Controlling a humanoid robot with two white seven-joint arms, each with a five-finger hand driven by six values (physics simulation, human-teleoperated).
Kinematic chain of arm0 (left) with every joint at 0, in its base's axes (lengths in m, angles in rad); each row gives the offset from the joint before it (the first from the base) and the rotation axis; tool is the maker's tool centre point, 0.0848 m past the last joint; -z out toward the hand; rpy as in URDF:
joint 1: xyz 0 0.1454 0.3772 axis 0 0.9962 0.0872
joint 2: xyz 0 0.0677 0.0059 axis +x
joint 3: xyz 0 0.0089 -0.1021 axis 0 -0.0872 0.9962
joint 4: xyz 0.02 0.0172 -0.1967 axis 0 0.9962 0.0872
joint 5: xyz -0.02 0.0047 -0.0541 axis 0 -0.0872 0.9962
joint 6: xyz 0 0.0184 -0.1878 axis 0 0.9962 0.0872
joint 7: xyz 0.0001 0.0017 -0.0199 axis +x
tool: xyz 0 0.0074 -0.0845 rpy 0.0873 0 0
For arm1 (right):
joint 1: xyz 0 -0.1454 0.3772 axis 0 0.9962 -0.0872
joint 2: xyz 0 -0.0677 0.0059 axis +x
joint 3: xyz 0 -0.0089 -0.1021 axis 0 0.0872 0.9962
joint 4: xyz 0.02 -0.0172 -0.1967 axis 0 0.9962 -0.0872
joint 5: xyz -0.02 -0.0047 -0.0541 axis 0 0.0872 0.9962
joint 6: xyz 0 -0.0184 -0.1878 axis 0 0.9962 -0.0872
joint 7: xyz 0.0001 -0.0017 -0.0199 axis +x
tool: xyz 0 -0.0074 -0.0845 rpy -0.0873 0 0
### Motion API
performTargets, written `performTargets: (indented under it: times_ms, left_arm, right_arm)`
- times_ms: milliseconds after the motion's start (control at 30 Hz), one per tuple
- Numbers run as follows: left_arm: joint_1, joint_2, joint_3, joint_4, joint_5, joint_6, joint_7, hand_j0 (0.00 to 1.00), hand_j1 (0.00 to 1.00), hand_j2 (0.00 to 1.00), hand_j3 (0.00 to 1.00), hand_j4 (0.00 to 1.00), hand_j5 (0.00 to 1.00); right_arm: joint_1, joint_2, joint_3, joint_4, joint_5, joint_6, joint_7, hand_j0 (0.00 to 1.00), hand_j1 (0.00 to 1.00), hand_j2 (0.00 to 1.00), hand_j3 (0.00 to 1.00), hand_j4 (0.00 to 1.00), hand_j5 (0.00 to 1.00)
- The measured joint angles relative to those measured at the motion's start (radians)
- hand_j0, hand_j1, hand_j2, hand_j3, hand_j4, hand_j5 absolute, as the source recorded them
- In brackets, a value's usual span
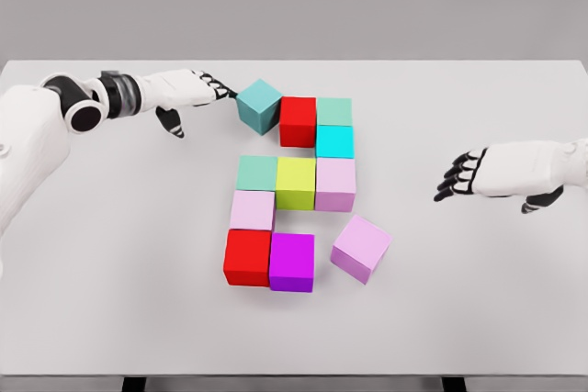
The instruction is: Assemble the squares on the desktop into the number 2
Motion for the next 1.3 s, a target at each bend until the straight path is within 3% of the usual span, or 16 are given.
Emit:
performTargets:
  times_ms: [233, 733, 967, 1233, 1300]
  left_arm:
    - [0.023, 0.019, 0.003, -0.03, 0.006, 0.003, 0.002, 1.0, 1.0, 1.0, 1.0, 1.0, 1.0]
    - [0.043, 0.051, -0.002, -0.081, -0.002, -0.002, -0.001, 1.0, 1.0, 1.0, 1.0, 1.0, 1.0]
    - [0.055, 0.072, -0.002, -0.133, -0.001, -0.002, -0.001, 1.0, 1.0, 1.0, 1.0, 1.0, 1.0]
    - [0.069, 0.08, -0.001, -0.155, -0.001, -0.002, -0.001, 1.0, 1.0, 1.0, 1.0, 1.0, 1.0]
    - [0.078, 0.092, -0.002, -0.174, -0.002, -0.002, -0.001, 1.0, 1.0, 1.0, 1.0, 1.0, 1.0]
  right_arm:
    - [-0.014, 0.051, 0.063, 0.006, 0.03, 0.0, 0.002, 1.0, 1.0, 1.0, 1.0, 1.0, 1.0]
    - [-0.032, 0.095, 0.057, 0.035, 0.031, 0.0, -0.001, 1.0, 1.0, 1.0, 1.0, 1.0, 1.0]
    - [-0.029, 0.158, 0.057, 0.132, 0.035, 0.0, 0.001, 1.0, 1.0, 1.0, 1.0, 1.0, 1.0]
    - [-0.008, 0.204, 0.061, 0.168, 0.037, 0.0, 0.002, 0.99, 0.99, 0.99, 0.99, 0.99, 0.99]
    - [-0.006, 0.211, 0.062, 0.173, 0.037, 0.0, 0.002, 0.93, 0.93, 0.93, 0.93, 0.93, 0.93]
